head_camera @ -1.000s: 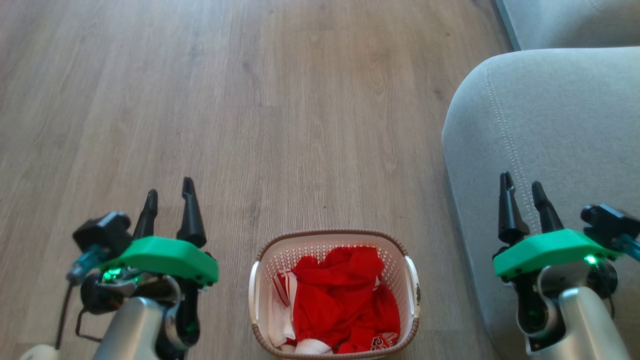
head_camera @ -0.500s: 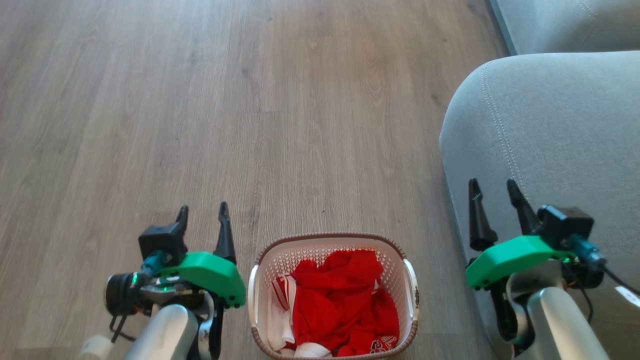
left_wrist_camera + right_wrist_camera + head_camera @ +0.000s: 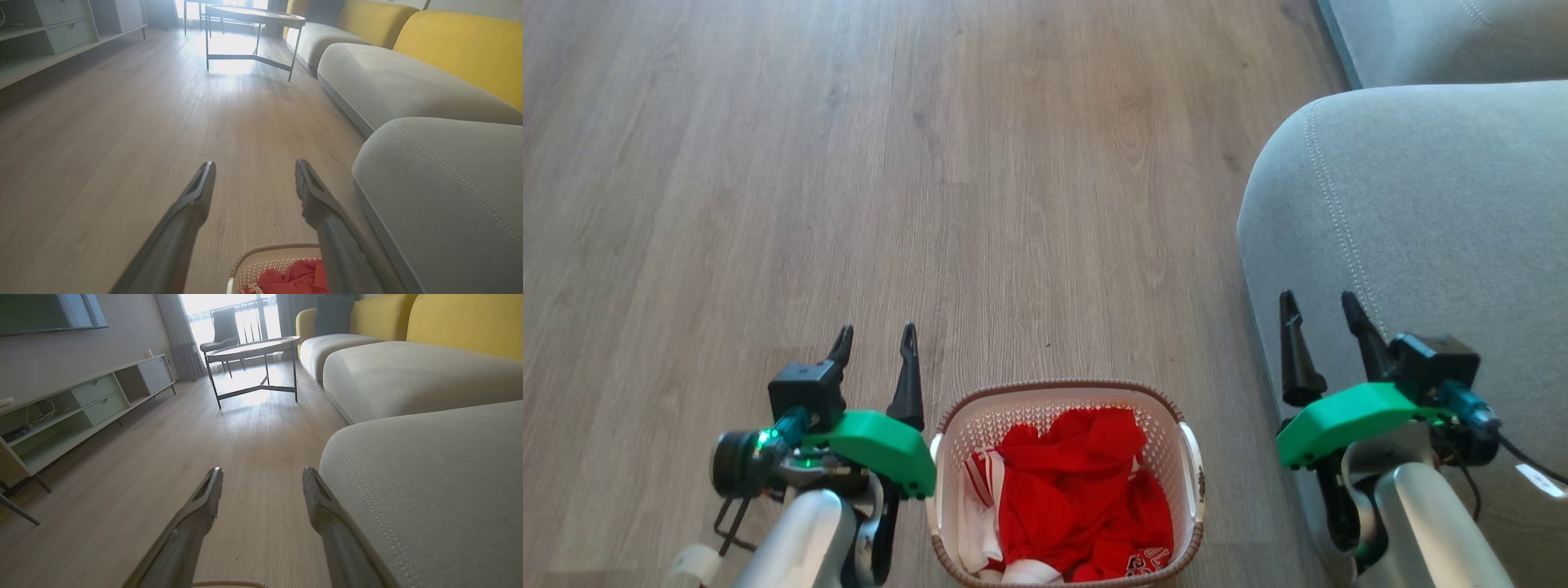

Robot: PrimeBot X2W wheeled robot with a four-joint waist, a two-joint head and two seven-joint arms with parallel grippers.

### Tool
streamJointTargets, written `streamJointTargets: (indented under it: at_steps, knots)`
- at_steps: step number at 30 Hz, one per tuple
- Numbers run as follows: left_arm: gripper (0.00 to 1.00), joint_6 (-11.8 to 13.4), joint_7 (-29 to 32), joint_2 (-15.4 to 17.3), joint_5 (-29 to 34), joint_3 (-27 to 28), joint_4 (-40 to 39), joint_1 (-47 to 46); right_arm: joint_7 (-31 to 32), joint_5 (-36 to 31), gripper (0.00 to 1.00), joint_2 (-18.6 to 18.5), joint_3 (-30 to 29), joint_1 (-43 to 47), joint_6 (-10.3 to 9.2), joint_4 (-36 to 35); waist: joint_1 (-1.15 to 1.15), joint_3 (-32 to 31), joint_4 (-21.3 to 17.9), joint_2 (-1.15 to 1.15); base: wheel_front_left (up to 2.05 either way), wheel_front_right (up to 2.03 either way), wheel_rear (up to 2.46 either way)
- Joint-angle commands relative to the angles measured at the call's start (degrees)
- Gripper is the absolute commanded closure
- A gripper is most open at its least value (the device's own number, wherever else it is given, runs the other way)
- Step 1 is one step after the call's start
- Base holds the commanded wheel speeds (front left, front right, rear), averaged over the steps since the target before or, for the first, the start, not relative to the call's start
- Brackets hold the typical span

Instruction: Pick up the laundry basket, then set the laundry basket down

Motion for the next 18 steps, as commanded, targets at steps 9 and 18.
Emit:
streamJointTargets:
  at_steps: [9, 18]
  knots:
    - [0.00, 2.12, -2.28, -1.01, 13.00, 5.36, -10.53, -2.71, -2.44, -1.34, 0.00, -0.53, 0.75, -3.61, 0.37, -6.24, 0.00, 0.38, 0.07, 0.00, 0.00, 0.00, 0.00]
    - [0.00, 1.20, -3.95, -2.65, 18.88, 6.02, -15.54, -1.30, -4.11, -8.10, 0.00, -0.59, 1.37, -3.92, 0.40, -10.78, 0.00, 0.46, 0.54, 0.00, 0.00, 0.00, 0.00]
